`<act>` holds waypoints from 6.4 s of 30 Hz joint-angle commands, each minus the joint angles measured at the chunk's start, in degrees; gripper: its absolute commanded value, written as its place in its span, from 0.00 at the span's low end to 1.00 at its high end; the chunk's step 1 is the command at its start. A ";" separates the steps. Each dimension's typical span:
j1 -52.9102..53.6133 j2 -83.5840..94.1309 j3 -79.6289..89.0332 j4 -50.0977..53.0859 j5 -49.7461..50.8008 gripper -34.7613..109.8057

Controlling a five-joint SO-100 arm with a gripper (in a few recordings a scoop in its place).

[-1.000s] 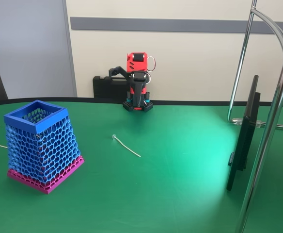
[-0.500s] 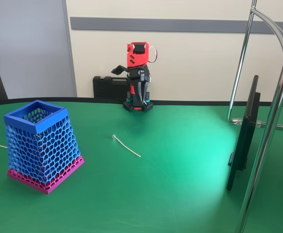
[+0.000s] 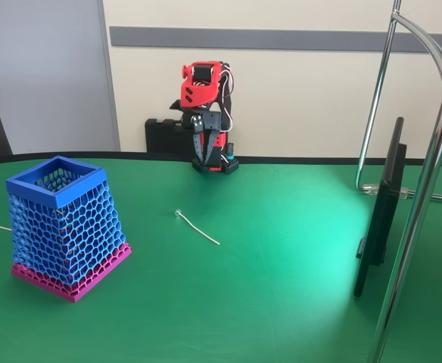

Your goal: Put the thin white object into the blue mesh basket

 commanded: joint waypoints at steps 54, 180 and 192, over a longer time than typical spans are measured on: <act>5.01 -33.66 -20.74 2.02 -3.25 0.27; 8.79 -38.85 -8.88 -20.39 -21.18 0.26; 4.75 -28.92 -16.61 -19.42 -25.05 0.26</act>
